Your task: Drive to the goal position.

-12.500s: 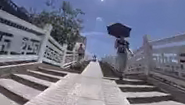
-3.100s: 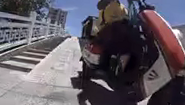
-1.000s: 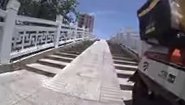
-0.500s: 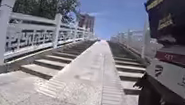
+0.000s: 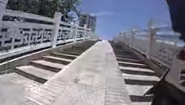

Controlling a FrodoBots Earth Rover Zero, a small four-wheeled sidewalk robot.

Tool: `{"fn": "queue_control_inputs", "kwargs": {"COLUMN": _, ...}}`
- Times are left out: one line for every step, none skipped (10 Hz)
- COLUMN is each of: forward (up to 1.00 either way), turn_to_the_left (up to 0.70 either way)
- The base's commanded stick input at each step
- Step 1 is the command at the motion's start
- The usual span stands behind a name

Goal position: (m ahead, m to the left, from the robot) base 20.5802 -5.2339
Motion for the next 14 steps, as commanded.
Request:
{"fn": "queue_control_inputs", "kwargs": {"forward": 0.45, "turn_to_the_left": 0.0}}
{"fn": "queue_control_inputs", "kwargs": {"forward": 0.45, "turn_to_the_left": 0.0}}
{"fn": "queue_control_inputs", "kwargs": {"forward": 0.45, "turn_to_the_left": 0.0}}
{"fn": "queue_control_inputs", "kwargs": {"forward": 0.45, "turn_to_the_left": 0.0}}
{"fn": "queue_control_inputs", "kwargs": {"forward": 0.45, "turn_to_the_left": 0.0}}
{"fn": "queue_control_inputs", "kwargs": {"forward": 0.45, "turn_to_the_left": 0.0}}
{"fn": "queue_control_inputs", "kwargs": {"forward": 0.45, "turn_to_the_left": 0.0}}
{"fn": "queue_control_inputs", "kwargs": {"forward": 0.45, "turn_to_the_left": 0.0}}
{"fn": "queue_control_inputs", "kwargs": {"forward": 0.45, "turn_to_the_left": 0.0}}
{"fn": "queue_control_inputs", "kwargs": {"forward": 0.45, "turn_to_the_left": 0.0}}
{"fn": "queue_control_inputs", "kwargs": {"forward": 0.45, "turn_to_the_left": 0.0}}
{"fn": "queue_control_inputs", "kwargs": {"forward": 0.45, "turn_to_the_left": 0.0}}
{"fn": "queue_control_inputs", "kwargs": {"forward": 0.45, "turn_to_the_left": 0.0}}
{"fn": "queue_control_inputs", "kwargs": {"forward": 0.45, "turn_to_the_left": 0.0}}
